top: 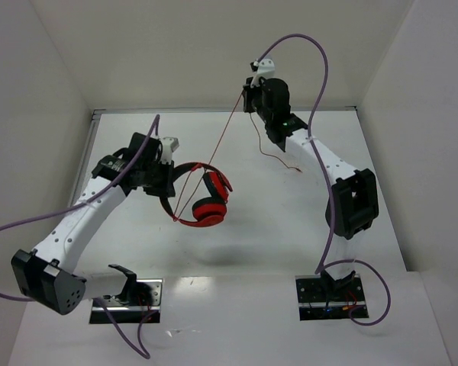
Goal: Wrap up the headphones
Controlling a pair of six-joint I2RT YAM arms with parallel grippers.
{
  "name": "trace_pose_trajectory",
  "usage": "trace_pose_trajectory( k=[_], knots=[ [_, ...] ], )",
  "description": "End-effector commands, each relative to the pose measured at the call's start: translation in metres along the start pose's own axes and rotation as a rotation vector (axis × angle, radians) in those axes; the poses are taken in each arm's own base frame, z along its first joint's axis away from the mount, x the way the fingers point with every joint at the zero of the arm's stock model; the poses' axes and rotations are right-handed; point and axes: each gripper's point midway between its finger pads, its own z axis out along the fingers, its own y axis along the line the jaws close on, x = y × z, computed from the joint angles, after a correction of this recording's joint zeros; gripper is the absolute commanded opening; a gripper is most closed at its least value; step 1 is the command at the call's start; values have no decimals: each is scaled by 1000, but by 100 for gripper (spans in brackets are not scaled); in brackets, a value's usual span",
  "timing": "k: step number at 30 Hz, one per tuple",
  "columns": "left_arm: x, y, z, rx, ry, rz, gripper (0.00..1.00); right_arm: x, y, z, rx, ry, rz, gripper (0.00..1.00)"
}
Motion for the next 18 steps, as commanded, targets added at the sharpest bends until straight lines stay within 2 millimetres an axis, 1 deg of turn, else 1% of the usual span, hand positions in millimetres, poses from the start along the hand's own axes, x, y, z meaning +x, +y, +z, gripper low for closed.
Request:
trace_pose_trajectory(
  k=[1, 2, 3, 4, 5, 6, 7, 8, 9, 10, 11, 12, 15, 16, 18],
  knots=[
    [3, 12, 5, -106, 38, 108, 0, -30, 1, 5, -9, -56, -9, 0],
    [3, 16, 8, -139, 48, 117, 0, -37, -1, 5, -1, -70, -7, 0],
    [4, 22, 14, -173, 67, 117, 0, -51, 0, 3, -2, -90, -6, 0],
    [3, 31, 16, -223, 69, 119, 0, -52, 0, 2, -1, -77, -7, 0],
    [3, 34, 18, -255, 73, 131, 0, -57, 0, 1, -1, -80, -7, 0],
    [5, 39, 21, -280, 87, 133, 0, -69, 1, -1, -2, -98, -5, 0],
    [6, 45, 26, -322, 101, 144, 0, -72, 6, -2, -28, -98, -6, 0],
    [3, 46, 27, -332, 100, 145, 0, -72, 8, -3, -41, -88, -7, 0],
    [2, 46, 30, -332, 103, 145, 0, -75, 9, -4, -50, -89, -17, 0],
    [-3, 45, 32, -329, 93, 154, 0, -80, 10, -5, -51, -98, -16, 0],
    [-7, 41, 35, -323, 86, 163, 0, -77, 15, -6, -61, -88, -27, 0],
    [-14, 39, 35, -317, 64, 171, 0, -77, 14, -6, -52, -88, -26, 0],
    [-16, 46, 45, -353, 85, 191, 0, -71, 12, -6, -39, -67, -18, 0],
    [-17, 51, 46, -397, 86, 204, 0, -71, 13, -6, -39, -66, 8, 0],
    [-15, 51, 55, -406, 107, 216, 0, -71, 13, -6, -40, -66, 17, 0]
  ],
)
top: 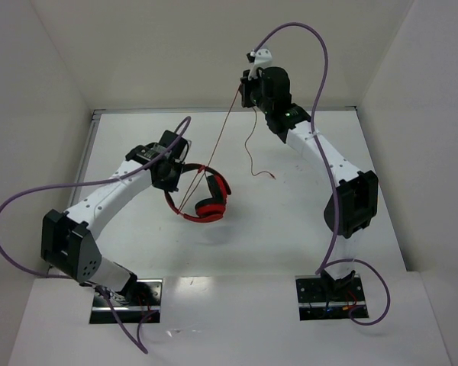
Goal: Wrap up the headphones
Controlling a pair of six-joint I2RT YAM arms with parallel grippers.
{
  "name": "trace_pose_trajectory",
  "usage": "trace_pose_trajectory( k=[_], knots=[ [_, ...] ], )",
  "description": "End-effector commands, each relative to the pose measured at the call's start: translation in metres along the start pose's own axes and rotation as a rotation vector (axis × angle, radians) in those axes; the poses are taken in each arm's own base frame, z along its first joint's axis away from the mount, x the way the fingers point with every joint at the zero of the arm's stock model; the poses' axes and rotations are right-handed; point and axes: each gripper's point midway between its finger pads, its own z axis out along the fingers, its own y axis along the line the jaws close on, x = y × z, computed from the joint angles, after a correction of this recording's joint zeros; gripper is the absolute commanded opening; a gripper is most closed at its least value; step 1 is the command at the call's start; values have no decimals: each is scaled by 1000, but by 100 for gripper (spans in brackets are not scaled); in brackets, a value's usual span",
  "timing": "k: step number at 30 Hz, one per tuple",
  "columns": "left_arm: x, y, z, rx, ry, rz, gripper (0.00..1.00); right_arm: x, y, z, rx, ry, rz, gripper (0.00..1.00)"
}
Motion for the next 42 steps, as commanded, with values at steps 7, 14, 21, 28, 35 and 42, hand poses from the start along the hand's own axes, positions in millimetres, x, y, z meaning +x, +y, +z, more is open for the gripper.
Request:
trace_pose_trajectory(
  k=[7, 14, 21, 28, 35, 42],
  knots=[
    [-36, -30, -2, 131, -97, 91, 0, -54, -2, -3, 15, -127, 23, 0],
    [-37, -47, -12, 208, -125, 131, 0, -2, -20, 22, 109, -31, 20, 0],
    [-20, -42, -6, 186, -78, 147, 0, -24, -31, 31, 180, -61, 14, 0],
    [-1, -12, 19, -31, -8, 112, 0, -59, -29, 16, 167, -106, 6, 0],
    [-18, 14, 49, -265, -82, -29, 0, -94, 20, -34, -89, -120, 107, 0],
    [-83, 38, 54, -393, -364, -278, 0, -31, 91, -94, -460, 56, 322, 0]
  ],
)
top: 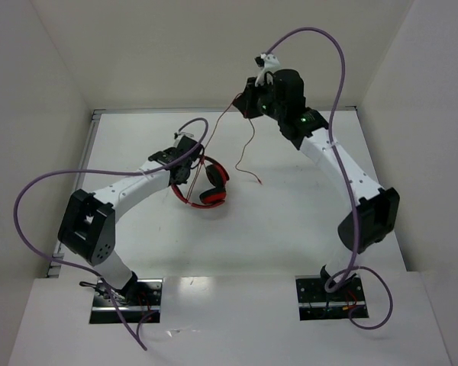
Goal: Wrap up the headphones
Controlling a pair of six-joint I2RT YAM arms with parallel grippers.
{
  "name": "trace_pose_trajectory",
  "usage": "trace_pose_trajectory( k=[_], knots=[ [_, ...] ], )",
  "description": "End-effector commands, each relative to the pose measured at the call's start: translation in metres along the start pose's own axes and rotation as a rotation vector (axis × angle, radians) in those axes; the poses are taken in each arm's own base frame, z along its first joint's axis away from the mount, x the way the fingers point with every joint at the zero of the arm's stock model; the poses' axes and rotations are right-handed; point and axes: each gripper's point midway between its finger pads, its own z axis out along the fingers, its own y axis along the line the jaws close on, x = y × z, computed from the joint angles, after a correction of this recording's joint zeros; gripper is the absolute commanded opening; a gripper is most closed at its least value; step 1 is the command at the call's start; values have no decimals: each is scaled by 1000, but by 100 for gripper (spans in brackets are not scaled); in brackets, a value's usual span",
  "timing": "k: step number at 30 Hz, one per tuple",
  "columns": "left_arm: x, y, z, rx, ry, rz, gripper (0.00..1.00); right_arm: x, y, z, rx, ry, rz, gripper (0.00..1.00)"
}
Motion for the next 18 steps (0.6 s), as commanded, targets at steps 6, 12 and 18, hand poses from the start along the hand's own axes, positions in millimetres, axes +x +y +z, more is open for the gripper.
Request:
trace_pose_trajectory(
  k=[6, 12, 18],
  knots=[
    [-84, 43, 33, -197, -299, -509, 0, 29, 128, -69, -512, 82, 246, 0],
    [-139, 43, 39, -108, -380, -788, 0, 66, 194, -82, -637, 160, 241, 0],
    [-202, 47, 26, 99, -420, -963, 0, 125, 218, -77, -603, 242, 248, 0]
  ],
)
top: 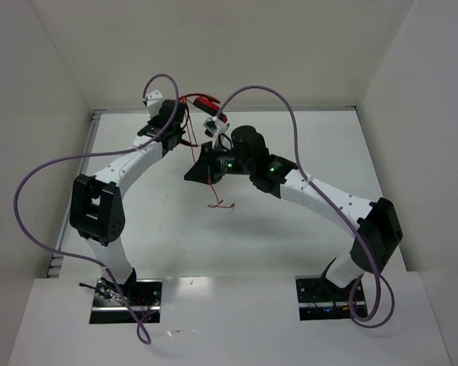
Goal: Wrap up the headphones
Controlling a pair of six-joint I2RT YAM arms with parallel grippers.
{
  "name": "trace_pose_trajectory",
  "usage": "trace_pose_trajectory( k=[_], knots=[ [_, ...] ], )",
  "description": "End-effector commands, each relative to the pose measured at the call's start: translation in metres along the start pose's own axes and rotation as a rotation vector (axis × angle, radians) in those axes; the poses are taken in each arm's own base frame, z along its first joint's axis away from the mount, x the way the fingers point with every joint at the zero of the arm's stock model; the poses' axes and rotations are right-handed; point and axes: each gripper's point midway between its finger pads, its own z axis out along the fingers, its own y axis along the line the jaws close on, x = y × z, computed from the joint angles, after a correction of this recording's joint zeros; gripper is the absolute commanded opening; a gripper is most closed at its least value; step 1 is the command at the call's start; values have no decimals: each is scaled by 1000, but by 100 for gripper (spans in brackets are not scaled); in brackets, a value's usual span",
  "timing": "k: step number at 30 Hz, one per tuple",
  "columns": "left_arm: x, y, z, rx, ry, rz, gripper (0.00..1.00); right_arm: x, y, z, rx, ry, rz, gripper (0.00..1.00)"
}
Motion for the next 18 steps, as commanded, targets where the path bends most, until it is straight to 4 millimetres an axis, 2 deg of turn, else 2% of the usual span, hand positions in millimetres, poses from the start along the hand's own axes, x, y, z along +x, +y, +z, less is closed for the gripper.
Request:
trace_pose_trajectory(
  k=[1, 2, 4, 5, 6, 7, 8, 9, 10, 11, 16, 18],
  knots=[
    [-74, -35, 2, 174, -79, -320, 0, -4, 23, -3, -45, -78, -34, 0],
    [-89, -39, -1, 209, -86, -341, 0, 10, 8, -3, 0, -68, -3, 0],
    [-108, -39, -2, 255, -73, -381, 0, 17, -3, -6, 37, -92, 12, 0],
    [-116, -42, -5, 280, -70, -402, 0, 28, -12, -11, 67, -92, 29, 0],
    [-129, -49, -11, 333, -65, -423, 0, 30, -23, -14, 112, -109, 35, 0],
    [-139, -47, -15, 354, -70, -435, 0, 29, -25, -15, 119, -130, 30, 0],
    [-144, -52, -19, 382, -68, -437, 0, 39, -35, -17, 149, -122, 40, 0],
    [-157, -57, -32, 425, -77, -454, 0, 39, -42, -17, 176, -142, 39, 0],
    [-156, -59, -33, 437, -70, -452, 0, 38, -44, -17, 178, -161, 34, 0],
    [-166, -62, -44, 466, -82, -458, 0, 39, -49, -17, 191, -169, 21, 0],
    [-186, -70, -84, 584, -87, -462, 0, 44, -82, -16, 299, -219, -15, 0],
    [-192, -70, -94, 620, -83, -461, 0, 45, -93, -18, 331, -259, -31, 0]
  ],
)
